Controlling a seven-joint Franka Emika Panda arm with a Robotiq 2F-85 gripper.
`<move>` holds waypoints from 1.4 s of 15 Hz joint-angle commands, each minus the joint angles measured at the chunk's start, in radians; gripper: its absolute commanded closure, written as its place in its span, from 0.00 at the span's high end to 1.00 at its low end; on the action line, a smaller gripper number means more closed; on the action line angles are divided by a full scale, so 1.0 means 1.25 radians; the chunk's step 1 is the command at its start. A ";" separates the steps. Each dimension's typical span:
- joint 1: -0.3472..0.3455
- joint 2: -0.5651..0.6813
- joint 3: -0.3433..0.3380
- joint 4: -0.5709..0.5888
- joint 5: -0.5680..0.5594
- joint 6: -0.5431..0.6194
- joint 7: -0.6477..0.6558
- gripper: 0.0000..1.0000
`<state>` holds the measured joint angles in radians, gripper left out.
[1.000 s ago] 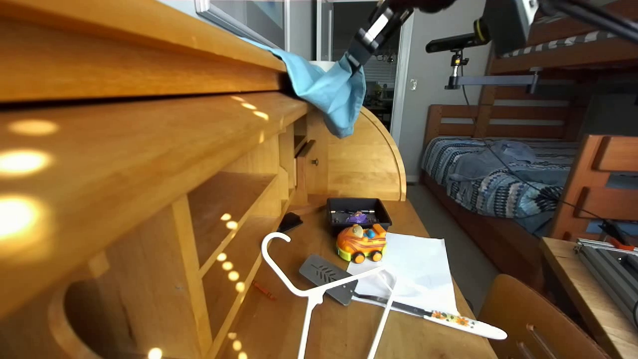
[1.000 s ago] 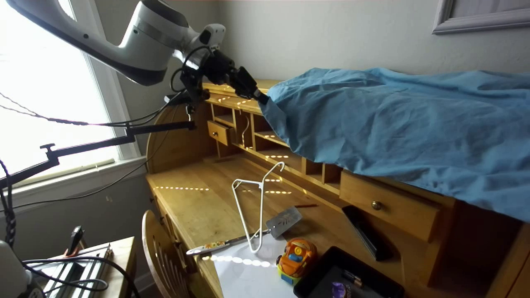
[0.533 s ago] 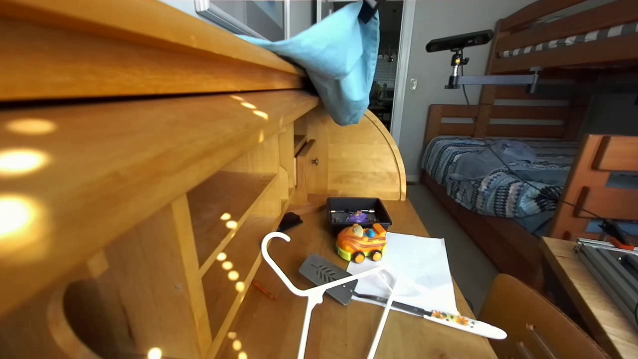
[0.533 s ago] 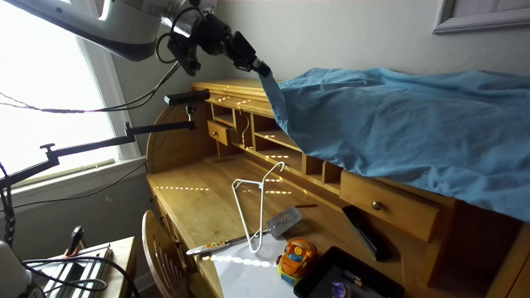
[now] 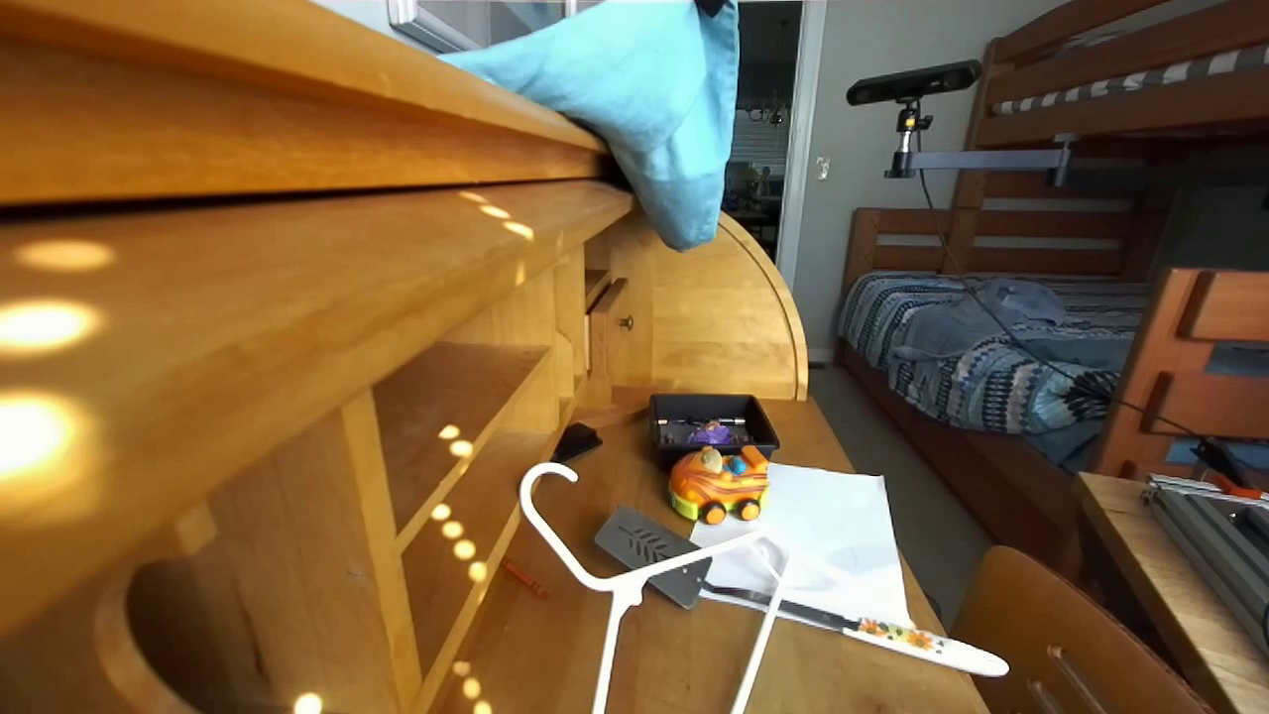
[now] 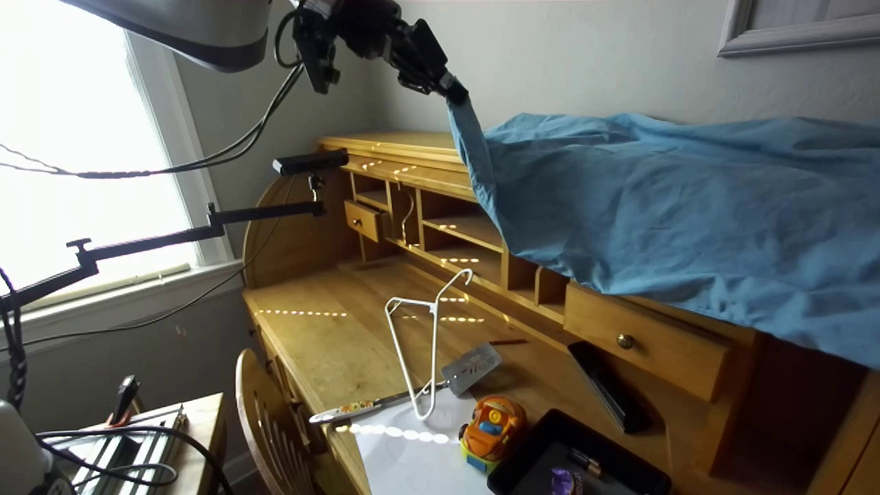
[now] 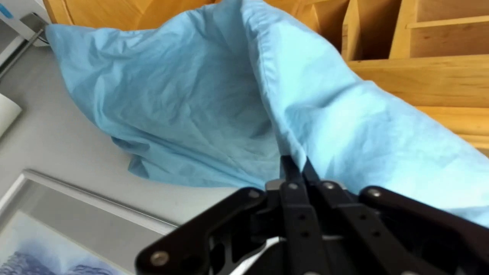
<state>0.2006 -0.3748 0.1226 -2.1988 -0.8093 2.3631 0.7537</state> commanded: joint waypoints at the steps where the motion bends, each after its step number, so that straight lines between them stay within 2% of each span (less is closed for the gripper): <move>1: -0.001 0.027 0.017 0.079 0.129 0.032 -0.172 0.01; 5: 0.011 0.048 0.016 0.149 0.361 0.068 -0.367 0.01; 6: 0.030 0.053 -0.001 0.161 0.427 0.066 -0.423 0.01; 7: -0.033 0.027 0.053 0.121 0.354 0.062 -0.350 0.03; 9: -0.022 0.036 0.044 0.143 0.412 0.061 -0.405 0.03; 12: -0.018 0.044 0.042 0.149 0.416 0.061 -0.409 0.01; 13: -0.040 0.041 0.055 0.148 0.386 0.036 -0.379 0.01; 16: -0.073 0.056 0.066 0.173 0.378 0.029 -0.393 0.01; 21: -0.102 0.127 0.072 0.286 0.368 0.004 -0.433 0.01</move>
<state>0.0976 -0.2921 0.1921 -1.9633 -0.3213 2.4138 0.2418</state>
